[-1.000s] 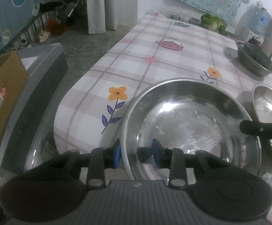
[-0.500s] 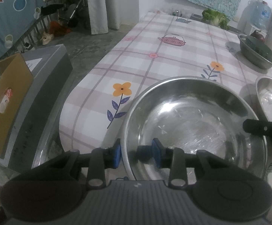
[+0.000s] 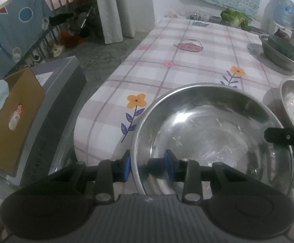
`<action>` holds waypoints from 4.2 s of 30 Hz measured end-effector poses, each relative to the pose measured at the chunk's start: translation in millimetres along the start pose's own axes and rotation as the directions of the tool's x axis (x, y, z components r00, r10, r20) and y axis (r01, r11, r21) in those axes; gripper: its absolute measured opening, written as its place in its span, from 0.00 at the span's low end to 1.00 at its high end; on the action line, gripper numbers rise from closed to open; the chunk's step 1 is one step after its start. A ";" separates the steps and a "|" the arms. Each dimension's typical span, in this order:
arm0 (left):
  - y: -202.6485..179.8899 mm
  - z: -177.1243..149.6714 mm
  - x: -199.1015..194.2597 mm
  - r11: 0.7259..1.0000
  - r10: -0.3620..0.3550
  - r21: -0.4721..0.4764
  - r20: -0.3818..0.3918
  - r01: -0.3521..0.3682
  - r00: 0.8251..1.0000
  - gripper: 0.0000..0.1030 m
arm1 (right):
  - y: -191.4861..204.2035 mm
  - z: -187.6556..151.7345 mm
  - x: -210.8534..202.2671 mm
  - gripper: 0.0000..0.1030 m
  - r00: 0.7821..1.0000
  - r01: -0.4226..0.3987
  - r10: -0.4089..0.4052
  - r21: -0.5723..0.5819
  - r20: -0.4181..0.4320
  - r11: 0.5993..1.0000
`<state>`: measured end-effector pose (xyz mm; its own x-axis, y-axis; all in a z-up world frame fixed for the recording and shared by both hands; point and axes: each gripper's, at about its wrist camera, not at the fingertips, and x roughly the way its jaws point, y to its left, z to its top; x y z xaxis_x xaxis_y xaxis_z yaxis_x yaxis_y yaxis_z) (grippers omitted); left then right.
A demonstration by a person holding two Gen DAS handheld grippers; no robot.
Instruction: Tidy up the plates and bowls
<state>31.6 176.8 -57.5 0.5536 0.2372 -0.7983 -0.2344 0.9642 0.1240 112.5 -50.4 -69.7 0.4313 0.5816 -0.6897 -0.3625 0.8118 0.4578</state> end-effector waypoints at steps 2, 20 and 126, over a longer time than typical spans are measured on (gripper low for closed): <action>1.4 -0.1 -1.7 1.000 0.001 -0.001 0.002 -0.001 1.000 0.35 | 0.9 -0.2 -0.9 0.15 1.000 0.000 0.000 -0.006 0.002 1.000; 2.0 1.0 -9.6 1.000 0.008 -0.006 0.021 -0.008 1.000 0.35 | 2.9 1.6 -3.9 0.16 1.000 -0.008 0.009 -0.009 0.008 1.000; 7.8 4.2 -20.1 0.994 -0.104 -0.031 0.072 0.107 0.992 0.38 | 23.3 -25.2 -28.6 0.18 0.987 0.096 -0.090 -0.044 0.134 0.994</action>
<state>22.1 180.0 -38.0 0.6310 0.1434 -0.7624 -0.1988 0.9798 0.0197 70.9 -49.4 -53.4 0.5688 0.5083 -0.6466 -0.3557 0.8609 0.3638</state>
